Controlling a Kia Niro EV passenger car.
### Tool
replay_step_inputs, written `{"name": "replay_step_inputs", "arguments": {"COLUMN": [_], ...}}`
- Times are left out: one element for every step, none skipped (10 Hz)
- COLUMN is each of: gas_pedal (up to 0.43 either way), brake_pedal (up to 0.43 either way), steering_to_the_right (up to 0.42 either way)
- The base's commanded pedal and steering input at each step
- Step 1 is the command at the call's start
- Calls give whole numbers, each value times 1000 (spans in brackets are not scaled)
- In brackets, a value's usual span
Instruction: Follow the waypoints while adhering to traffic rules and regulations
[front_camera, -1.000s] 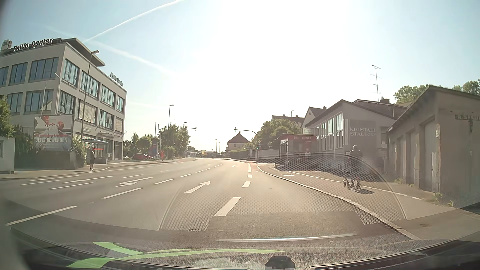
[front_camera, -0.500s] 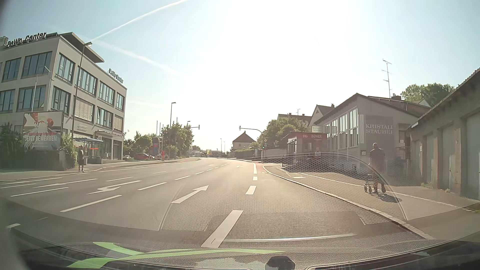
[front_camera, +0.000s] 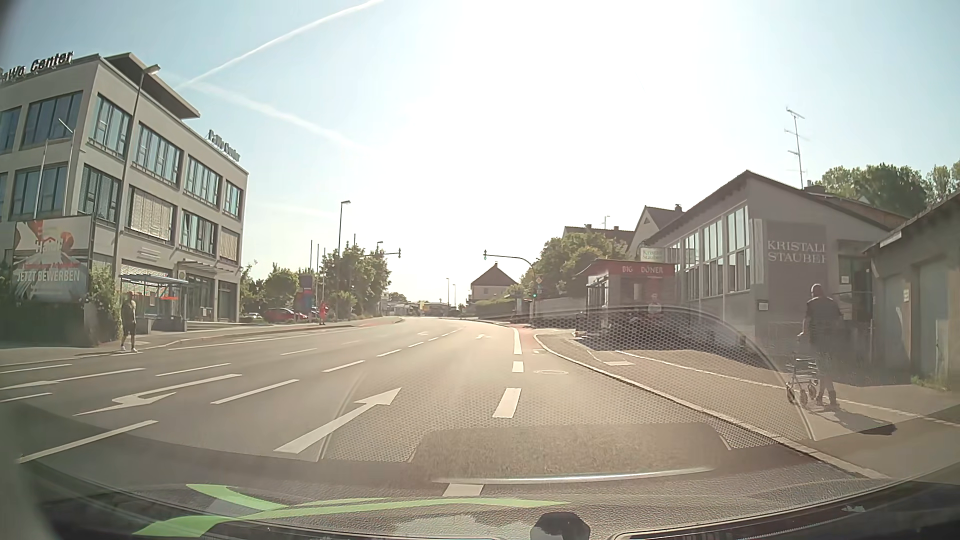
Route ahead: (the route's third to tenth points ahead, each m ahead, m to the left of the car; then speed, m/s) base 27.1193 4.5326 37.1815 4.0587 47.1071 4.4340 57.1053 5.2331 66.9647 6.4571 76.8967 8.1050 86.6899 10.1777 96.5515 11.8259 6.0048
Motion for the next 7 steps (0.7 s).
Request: {"name": "replay_step_inputs", "arguments": {"gas_pedal": [248, 248, 248, 248, 248, 248, 248], "brake_pedal": [0, 0, 0, 0, 0, 0, 0], "steering_to_the_right": [-17, -18, -18, -18, -18, -19, -19]}}
